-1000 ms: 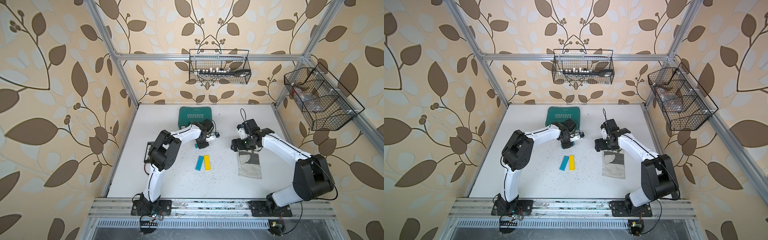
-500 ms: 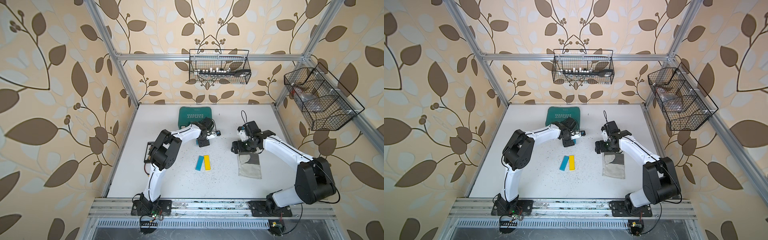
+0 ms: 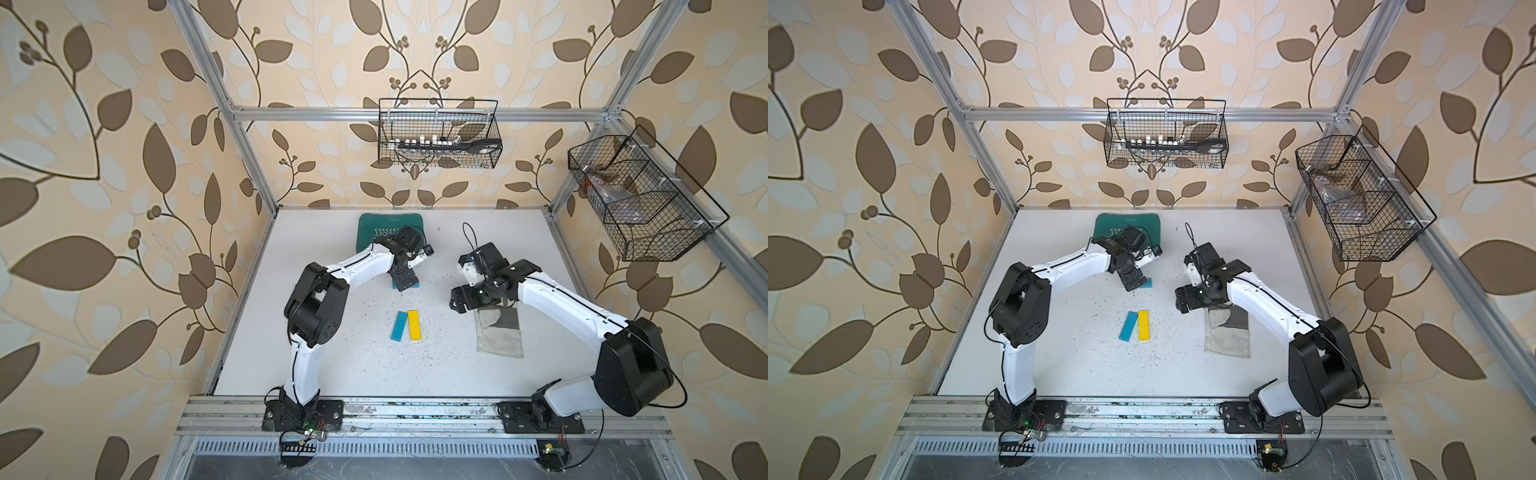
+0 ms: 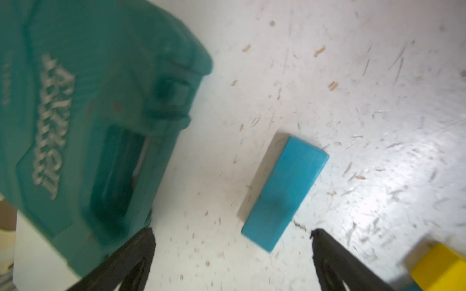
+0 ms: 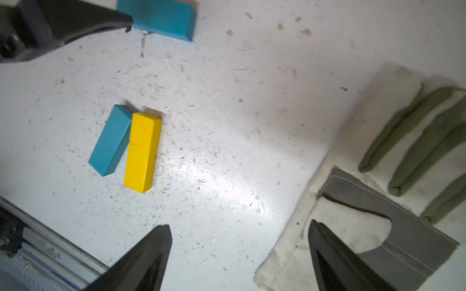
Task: Assemble the number 7 with building blocks
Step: Assemble the building block at the center of the board.
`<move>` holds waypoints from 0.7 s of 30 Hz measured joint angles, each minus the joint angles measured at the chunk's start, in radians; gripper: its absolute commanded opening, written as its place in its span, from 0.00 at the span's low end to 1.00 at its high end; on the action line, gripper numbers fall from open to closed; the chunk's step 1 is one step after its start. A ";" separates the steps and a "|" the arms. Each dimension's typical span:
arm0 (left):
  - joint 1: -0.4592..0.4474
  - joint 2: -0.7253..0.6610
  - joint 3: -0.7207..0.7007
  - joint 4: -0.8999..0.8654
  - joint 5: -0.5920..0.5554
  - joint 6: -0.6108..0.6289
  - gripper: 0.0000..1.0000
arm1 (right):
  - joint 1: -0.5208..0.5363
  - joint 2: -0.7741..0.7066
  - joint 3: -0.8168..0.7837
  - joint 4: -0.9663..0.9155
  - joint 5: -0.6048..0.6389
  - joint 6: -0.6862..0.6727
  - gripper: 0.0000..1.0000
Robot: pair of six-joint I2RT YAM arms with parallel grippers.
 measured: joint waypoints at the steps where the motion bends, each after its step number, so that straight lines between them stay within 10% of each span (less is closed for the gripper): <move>1: 0.011 -0.047 -0.003 -0.021 0.004 -0.050 0.99 | 0.038 0.010 0.026 -0.002 0.000 0.011 0.83; 11: 0.301 -0.563 -0.325 -0.123 0.172 -0.536 0.99 | 0.364 0.366 0.318 -0.014 -0.021 0.098 0.68; 21: 0.350 -0.684 -0.422 -0.175 0.204 -0.623 0.99 | 0.400 0.489 0.328 0.028 -0.127 0.221 0.70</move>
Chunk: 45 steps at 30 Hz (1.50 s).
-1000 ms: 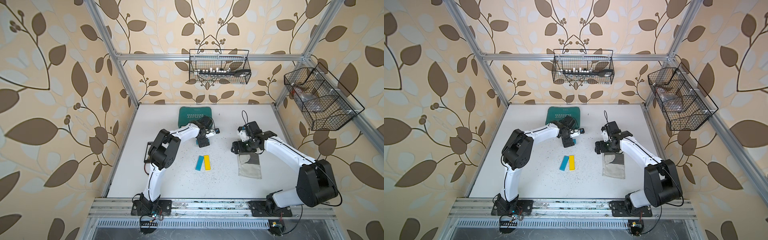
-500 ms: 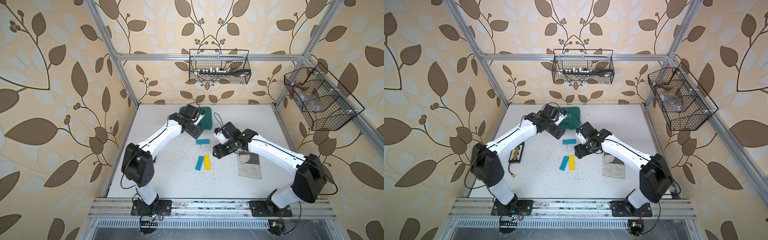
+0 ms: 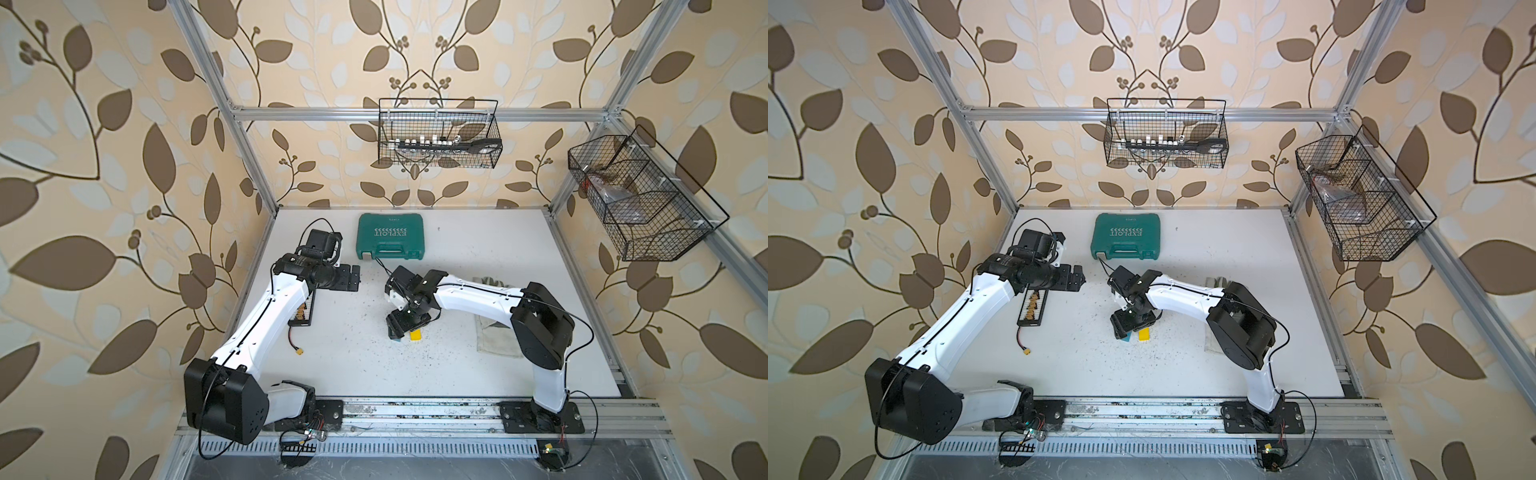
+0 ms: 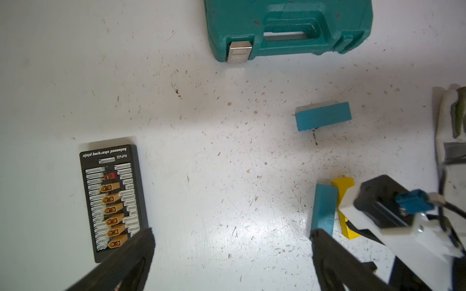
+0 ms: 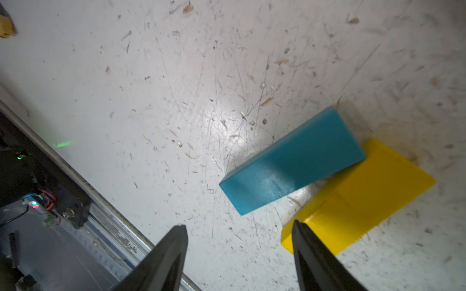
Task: Assemble the number 7 with building blocks
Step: Assemble the building block at the center of the board.
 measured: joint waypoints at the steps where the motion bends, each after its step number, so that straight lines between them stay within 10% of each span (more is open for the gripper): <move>1: 0.000 -0.002 0.000 0.000 0.002 -0.002 0.99 | 0.000 0.011 0.000 0.013 -0.009 0.016 0.70; 27: 0.000 -0.053 -0.021 0.001 0.034 -0.006 0.99 | -0.001 0.209 0.247 -0.126 0.145 0.175 0.56; 45: 0.000 -0.047 -0.052 0.006 0.034 -0.005 0.99 | -0.076 0.167 0.194 -0.142 0.204 0.231 0.63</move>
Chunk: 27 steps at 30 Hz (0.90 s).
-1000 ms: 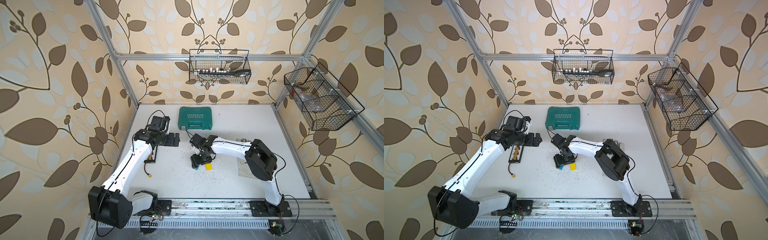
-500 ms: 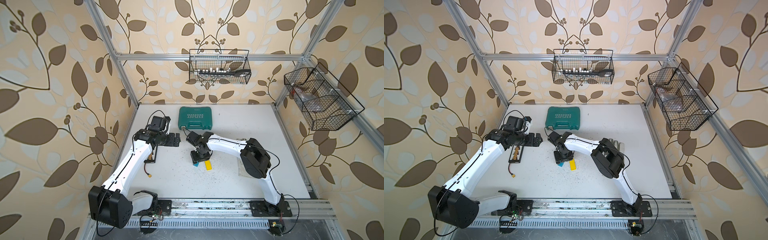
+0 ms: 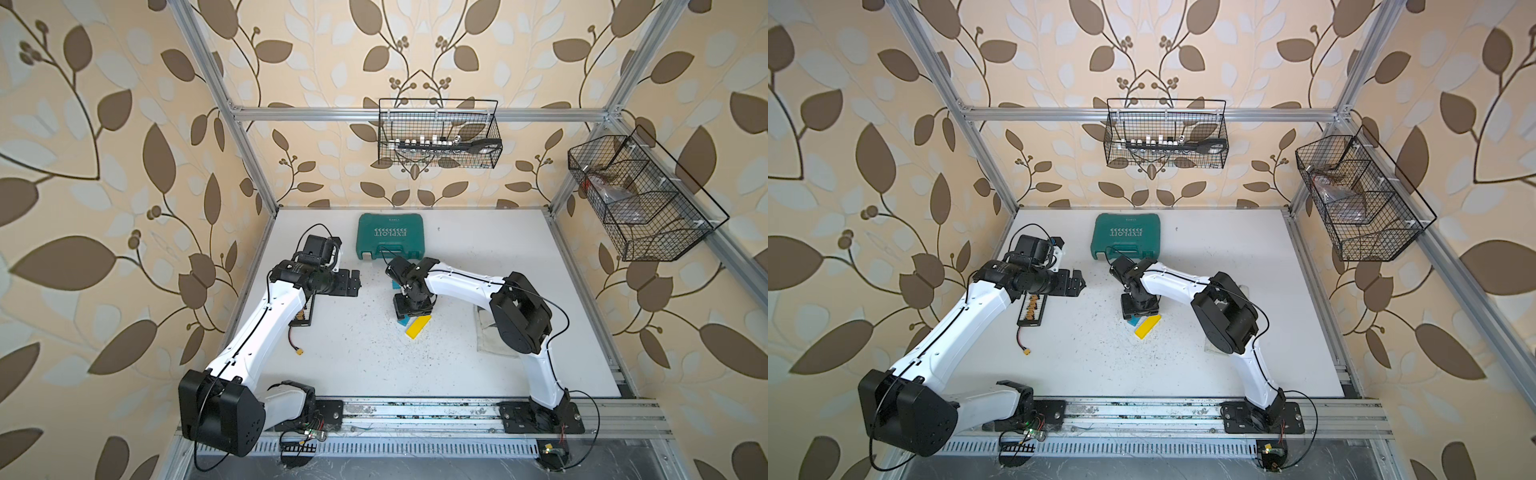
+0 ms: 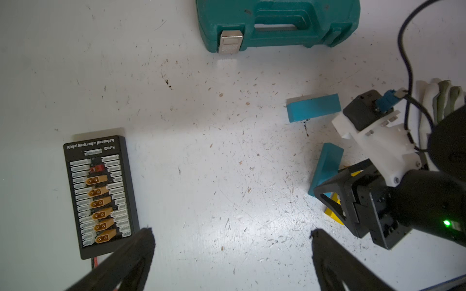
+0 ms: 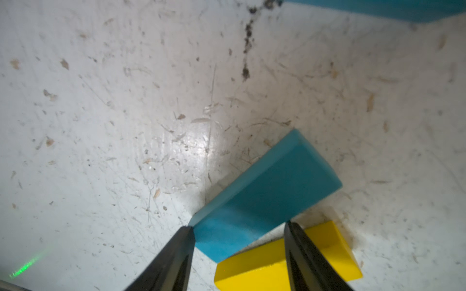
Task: Assemble the number 7 with building blocks
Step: Assemble the building block at the center of the board.
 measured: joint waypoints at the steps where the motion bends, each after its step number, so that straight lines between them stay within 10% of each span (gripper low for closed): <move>1: 0.000 0.001 0.000 0.000 0.000 0.000 0.99 | 0.001 0.004 0.007 -0.007 0.004 0.000 0.64; 27: 0.000 0.013 0.000 0.002 -0.004 0.011 0.99 | -0.079 0.003 0.005 -0.008 -0.011 0.052 0.63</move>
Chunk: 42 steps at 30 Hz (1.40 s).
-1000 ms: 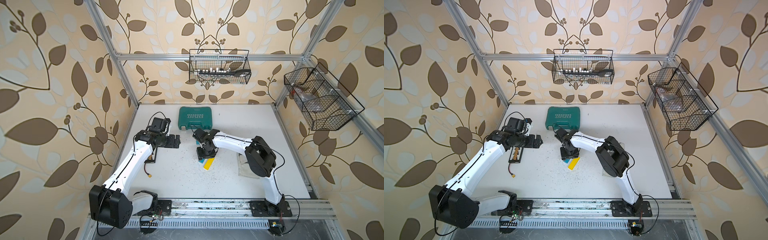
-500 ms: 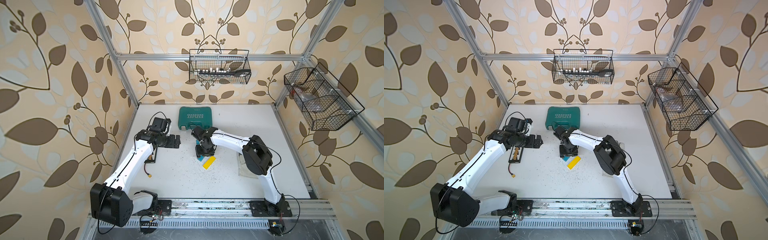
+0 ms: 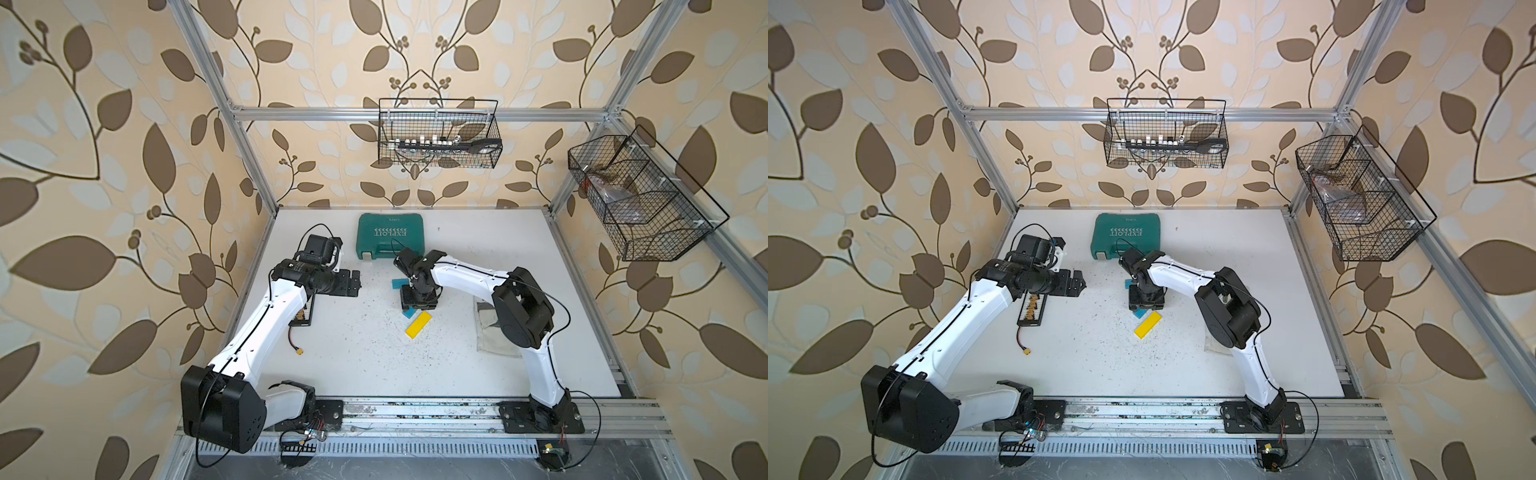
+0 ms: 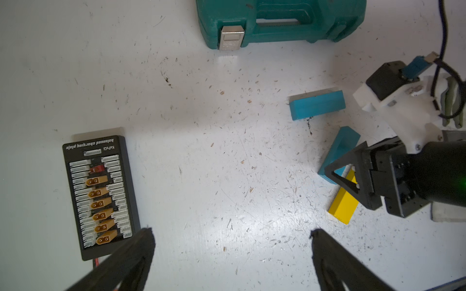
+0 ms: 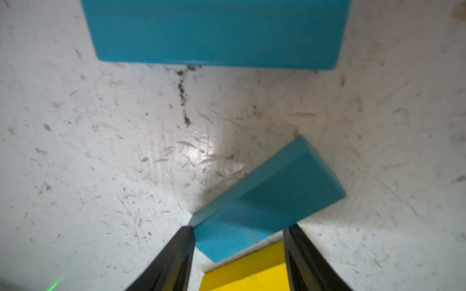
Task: Assemble the number 7 with building blocks
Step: Assemble the building block at the center of the board.
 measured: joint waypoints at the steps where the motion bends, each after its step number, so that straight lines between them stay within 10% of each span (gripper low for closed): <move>1: 0.000 0.002 0.000 0.001 0.000 0.000 0.99 | 0.000 -0.001 0.000 -0.005 0.003 -0.001 0.64; 17: 0.000 0.046 0.000 0.008 0.001 0.001 0.99 | -0.046 0.006 0.053 -0.064 0.000 0.061 0.69; 34: 0.000 0.047 0.000 0.014 0.000 0.008 0.99 | -0.046 0.070 0.081 -0.058 0.006 0.092 0.34; 42: 0.000 0.062 0.000 0.016 0.000 0.008 0.99 | -0.063 0.070 0.082 -0.065 -0.013 0.101 0.34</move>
